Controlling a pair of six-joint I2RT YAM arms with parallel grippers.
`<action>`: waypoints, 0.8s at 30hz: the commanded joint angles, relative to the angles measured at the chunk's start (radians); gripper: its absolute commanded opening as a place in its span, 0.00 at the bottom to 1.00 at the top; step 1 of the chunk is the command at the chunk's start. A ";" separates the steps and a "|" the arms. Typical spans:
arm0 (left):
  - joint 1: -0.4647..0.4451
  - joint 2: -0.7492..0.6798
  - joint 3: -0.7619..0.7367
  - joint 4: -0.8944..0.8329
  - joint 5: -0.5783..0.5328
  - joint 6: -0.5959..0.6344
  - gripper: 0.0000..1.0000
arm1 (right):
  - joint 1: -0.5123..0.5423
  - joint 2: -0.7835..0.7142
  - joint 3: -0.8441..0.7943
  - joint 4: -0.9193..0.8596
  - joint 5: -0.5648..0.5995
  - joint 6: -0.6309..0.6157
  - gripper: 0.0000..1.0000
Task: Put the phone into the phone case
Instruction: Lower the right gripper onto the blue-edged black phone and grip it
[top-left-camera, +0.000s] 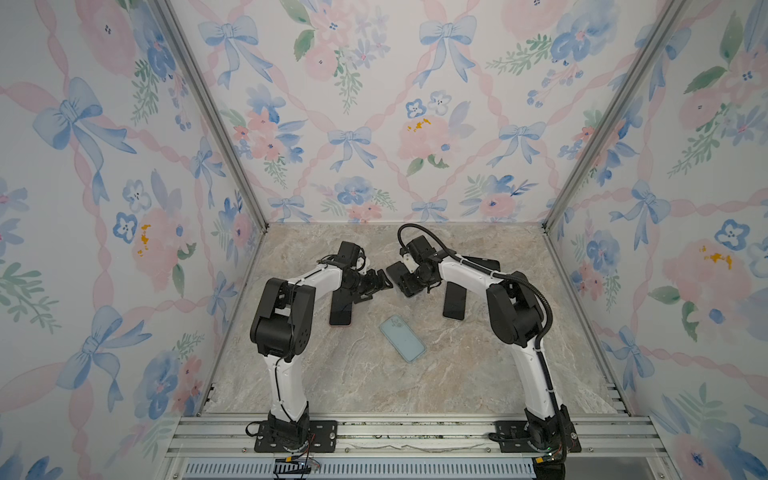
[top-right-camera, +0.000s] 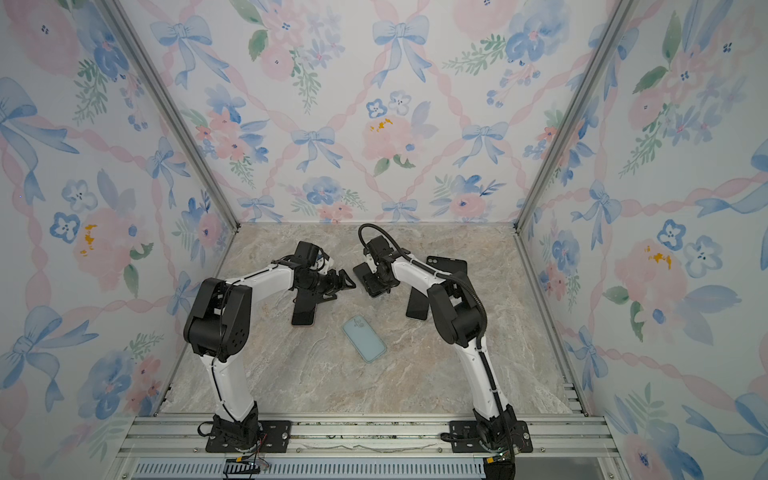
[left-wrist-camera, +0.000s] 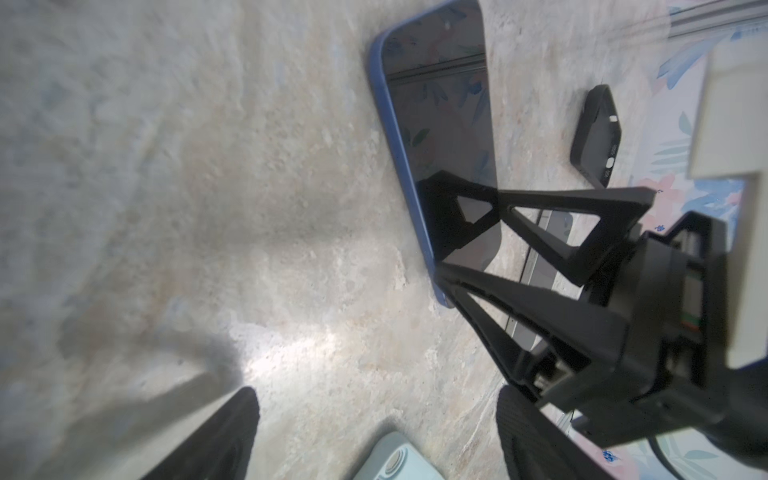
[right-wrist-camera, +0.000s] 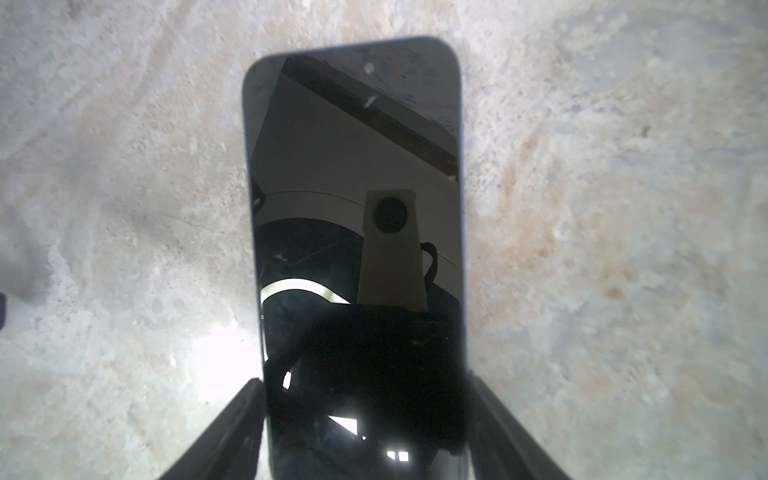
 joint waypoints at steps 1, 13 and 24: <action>0.012 0.061 0.065 -0.005 0.040 -0.024 0.88 | -0.007 0.006 -0.066 -0.038 -0.049 0.043 0.63; 0.032 0.198 0.136 0.101 0.102 -0.109 0.83 | -0.016 -0.065 -0.161 0.025 -0.096 0.072 0.73; 0.044 0.129 0.066 0.102 0.089 -0.109 0.84 | 0.047 0.076 0.081 -0.156 0.096 0.032 0.88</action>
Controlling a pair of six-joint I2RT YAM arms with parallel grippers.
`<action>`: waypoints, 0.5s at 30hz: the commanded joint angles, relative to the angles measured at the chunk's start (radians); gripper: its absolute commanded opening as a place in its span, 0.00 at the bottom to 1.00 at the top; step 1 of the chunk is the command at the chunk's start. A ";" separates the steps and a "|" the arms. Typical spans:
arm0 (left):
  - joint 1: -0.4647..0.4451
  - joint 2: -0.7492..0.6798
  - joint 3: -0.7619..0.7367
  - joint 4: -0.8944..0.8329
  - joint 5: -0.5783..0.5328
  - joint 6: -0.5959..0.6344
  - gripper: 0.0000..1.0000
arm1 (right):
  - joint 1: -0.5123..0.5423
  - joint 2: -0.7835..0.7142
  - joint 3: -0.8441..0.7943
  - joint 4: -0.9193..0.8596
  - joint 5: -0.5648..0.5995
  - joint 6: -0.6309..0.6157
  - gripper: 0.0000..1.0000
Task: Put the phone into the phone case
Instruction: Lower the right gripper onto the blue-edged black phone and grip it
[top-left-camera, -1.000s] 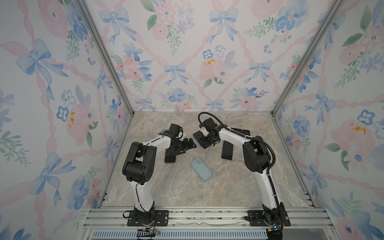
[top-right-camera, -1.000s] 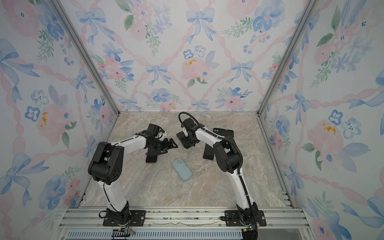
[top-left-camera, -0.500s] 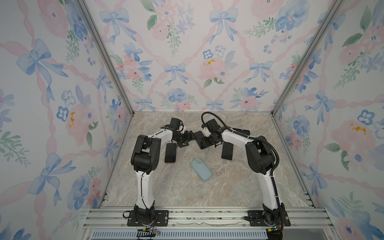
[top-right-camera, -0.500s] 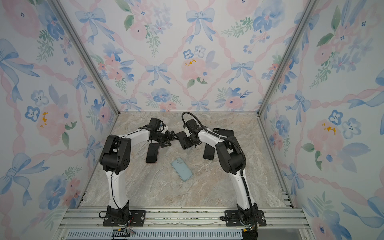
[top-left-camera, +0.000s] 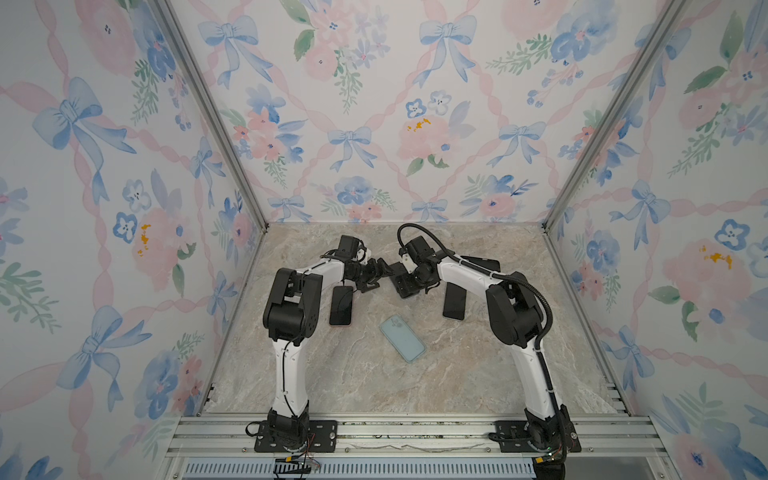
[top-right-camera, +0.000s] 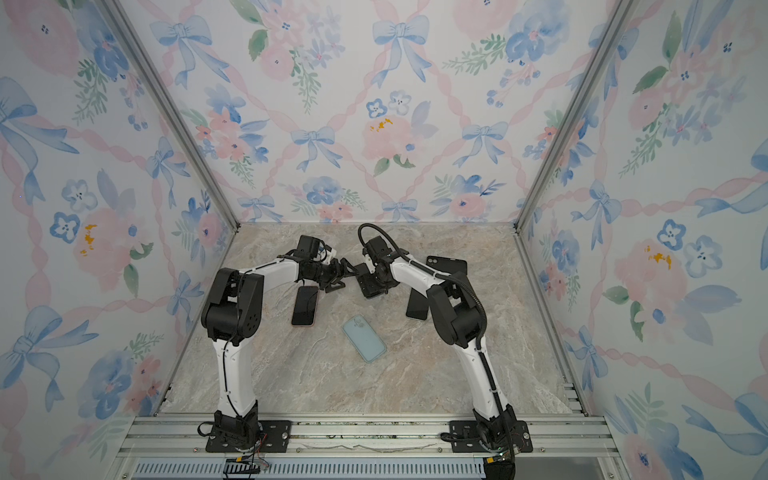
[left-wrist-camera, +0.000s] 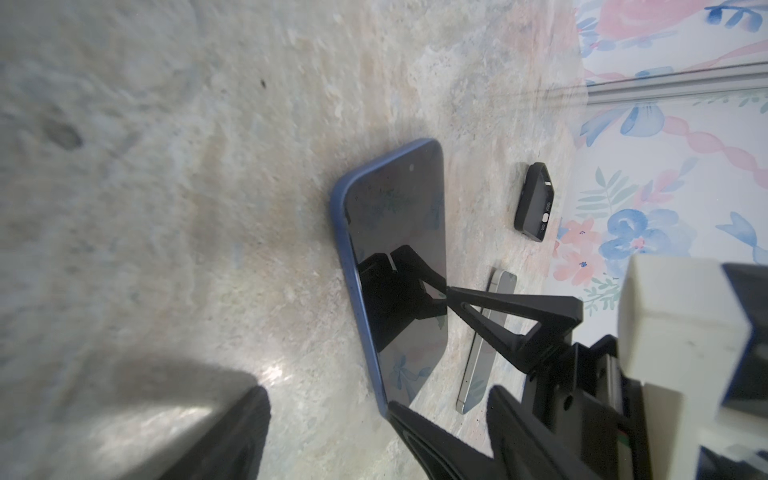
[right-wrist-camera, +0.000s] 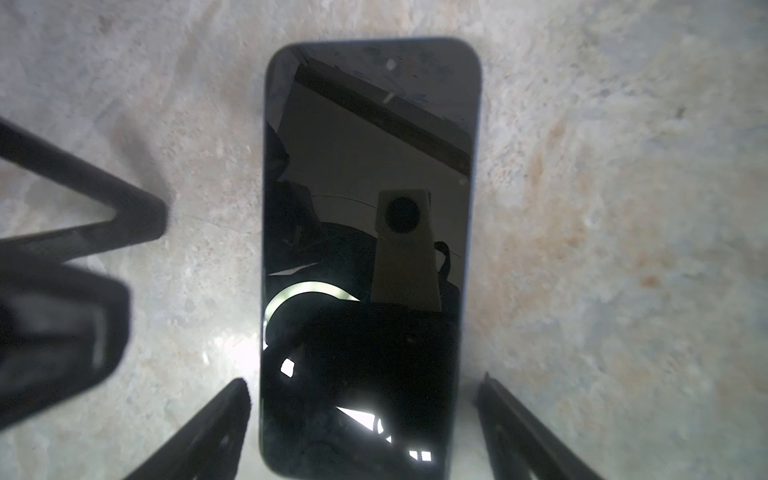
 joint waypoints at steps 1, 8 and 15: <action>0.015 -0.021 -0.042 -0.036 -0.018 -0.007 0.84 | 0.027 0.062 0.043 -0.128 0.093 -0.006 0.88; 0.039 -0.027 -0.044 -0.035 -0.021 -0.027 0.83 | 0.057 0.128 0.107 -0.208 0.187 0.028 0.85; 0.056 -0.031 -0.051 -0.036 -0.023 -0.044 0.81 | 0.068 0.130 0.081 -0.214 0.158 0.062 0.72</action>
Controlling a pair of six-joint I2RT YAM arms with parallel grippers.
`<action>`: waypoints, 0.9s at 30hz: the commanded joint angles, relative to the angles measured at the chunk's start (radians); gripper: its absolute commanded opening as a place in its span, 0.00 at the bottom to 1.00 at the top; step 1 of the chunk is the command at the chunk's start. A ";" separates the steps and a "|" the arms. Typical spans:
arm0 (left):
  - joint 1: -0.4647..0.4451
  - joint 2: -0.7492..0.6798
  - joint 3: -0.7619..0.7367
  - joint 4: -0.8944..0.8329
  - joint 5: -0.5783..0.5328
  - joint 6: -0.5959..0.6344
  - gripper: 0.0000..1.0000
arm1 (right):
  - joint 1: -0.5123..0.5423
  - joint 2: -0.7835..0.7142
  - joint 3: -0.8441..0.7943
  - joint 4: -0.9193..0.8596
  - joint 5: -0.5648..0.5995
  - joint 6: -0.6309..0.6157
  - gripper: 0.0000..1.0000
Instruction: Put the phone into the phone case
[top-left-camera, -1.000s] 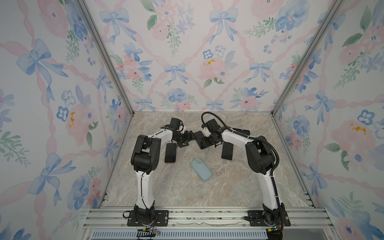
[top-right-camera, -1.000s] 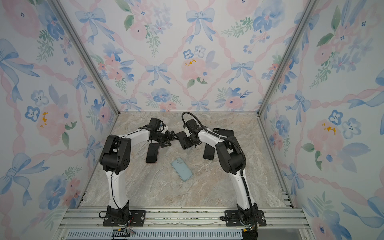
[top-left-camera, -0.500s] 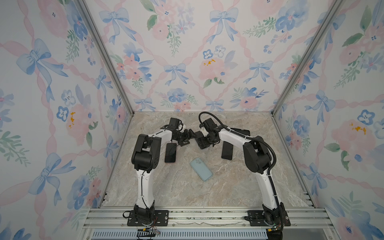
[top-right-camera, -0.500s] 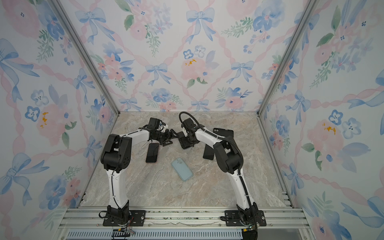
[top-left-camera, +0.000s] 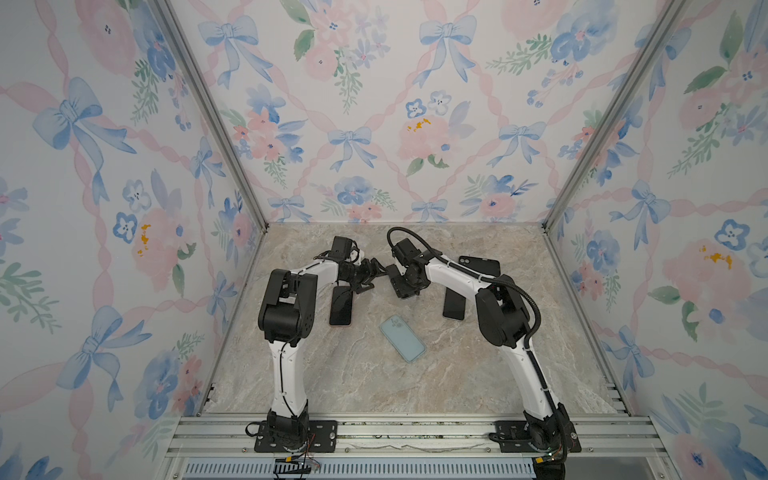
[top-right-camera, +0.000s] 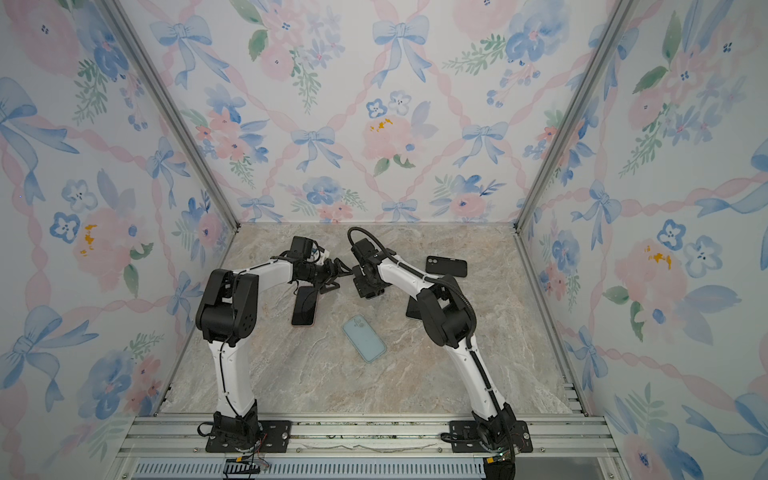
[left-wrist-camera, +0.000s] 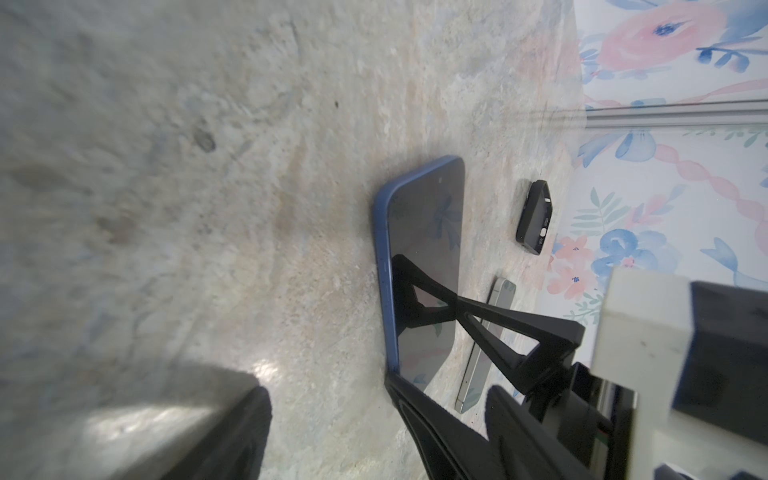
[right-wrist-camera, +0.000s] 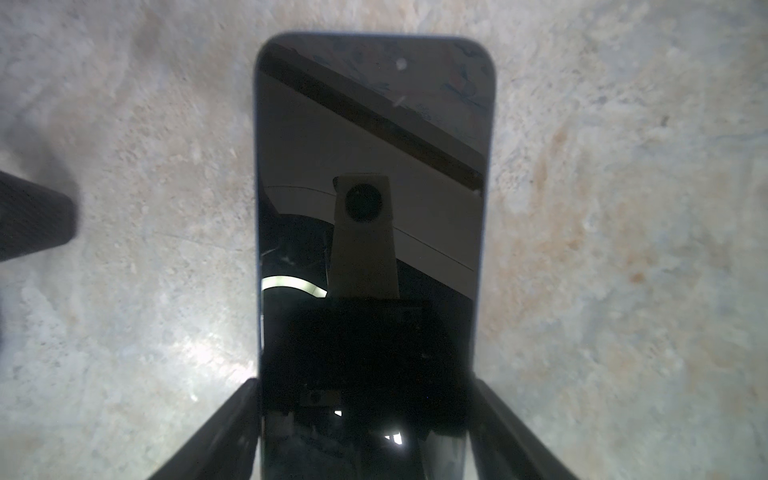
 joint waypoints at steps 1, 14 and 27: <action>0.012 -0.012 -0.024 -0.034 -0.025 -0.012 0.80 | 0.010 0.056 -0.047 -0.096 0.001 0.018 0.70; 0.008 -0.010 -0.079 0.116 0.050 -0.098 0.74 | -0.011 -0.089 -0.252 -0.004 -0.078 0.034 0.61; -0.036 0.149 -0.079 0.400 0.149 -0.228 0.62 | -0.047 -0.218 -0.472 0.130 -0.183 0.040 0.59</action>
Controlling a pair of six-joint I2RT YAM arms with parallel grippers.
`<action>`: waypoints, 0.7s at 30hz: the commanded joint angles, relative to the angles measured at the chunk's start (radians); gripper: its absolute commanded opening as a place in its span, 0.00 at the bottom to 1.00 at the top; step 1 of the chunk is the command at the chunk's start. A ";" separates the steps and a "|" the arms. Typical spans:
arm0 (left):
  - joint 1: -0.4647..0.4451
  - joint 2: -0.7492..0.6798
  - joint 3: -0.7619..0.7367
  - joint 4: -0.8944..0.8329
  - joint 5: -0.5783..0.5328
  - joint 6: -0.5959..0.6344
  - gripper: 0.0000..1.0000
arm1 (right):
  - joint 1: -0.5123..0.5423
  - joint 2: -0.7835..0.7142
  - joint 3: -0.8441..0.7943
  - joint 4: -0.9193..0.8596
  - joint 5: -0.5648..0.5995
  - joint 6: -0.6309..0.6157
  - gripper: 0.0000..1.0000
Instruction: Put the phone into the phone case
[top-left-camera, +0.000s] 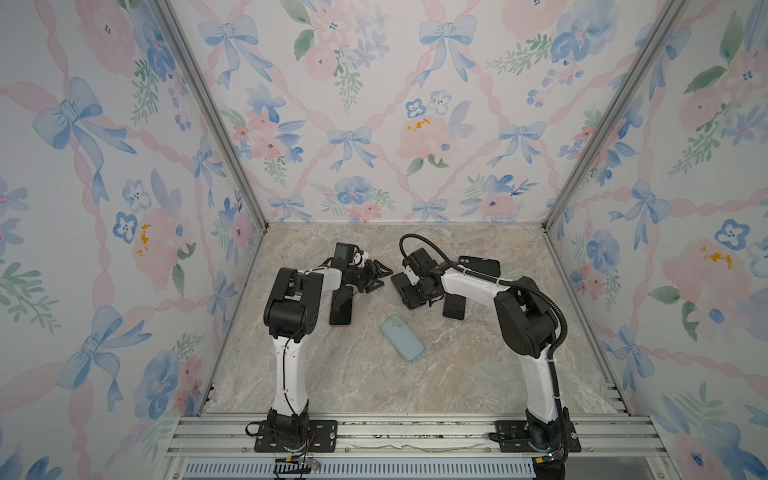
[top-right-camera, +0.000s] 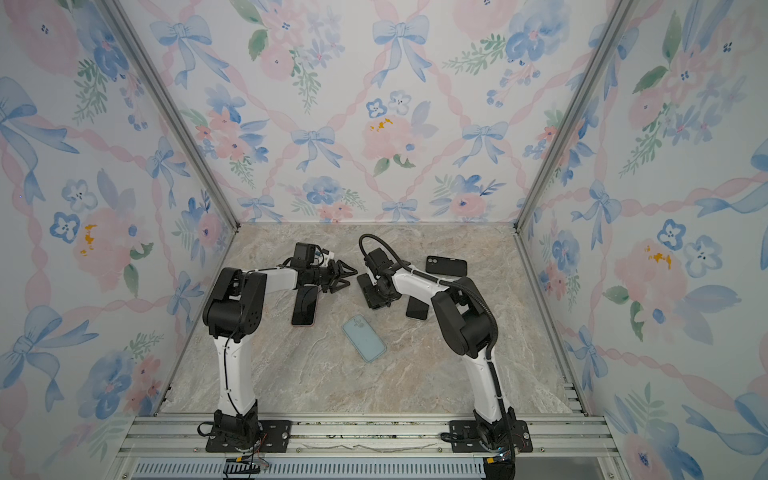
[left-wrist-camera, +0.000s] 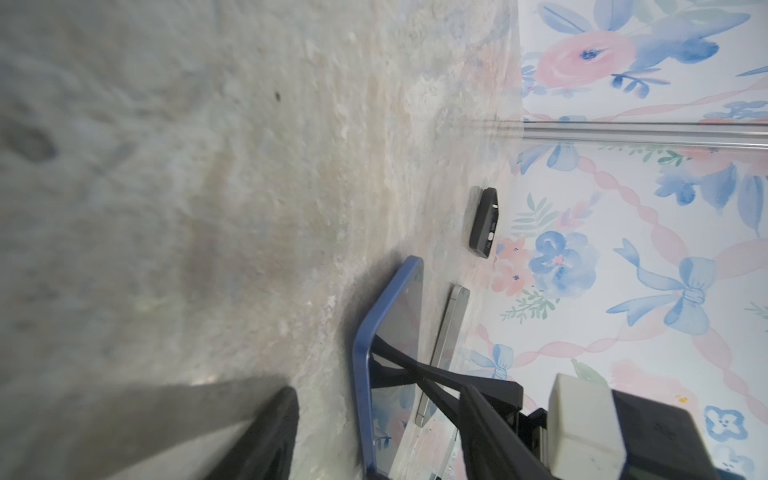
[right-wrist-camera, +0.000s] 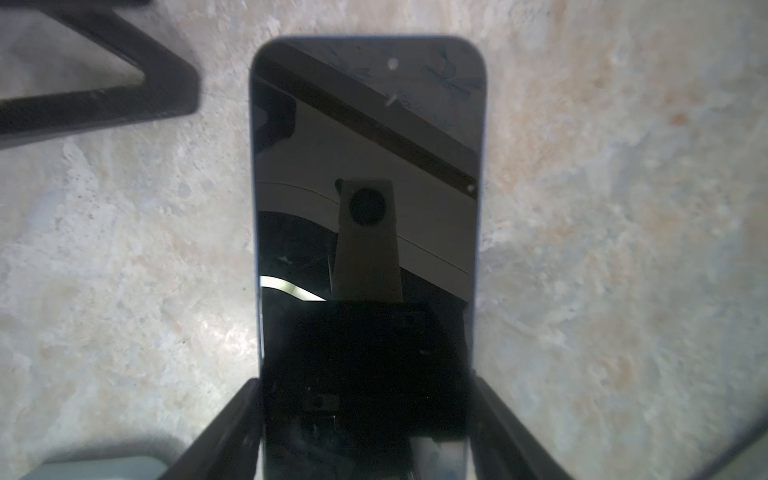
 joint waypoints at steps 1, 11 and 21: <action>-0.012 0.086 -0.003 0.074 0.025 -0.044 0.62 | -0.017 0.016 -0.069 -0.072 -0.067 0.026 0.59; -0.048 0.182 0.055 0.089 0.053 -0.031 0.41 | -0.027 0.003 -0.081 -0.054 -0.089 0.024 0.59; -0.044 0.208 0.060 0.111 0.064 -0.026 0.30 | -0.028 0.002 -0.088 -0.043 -0.092 0.025 0.59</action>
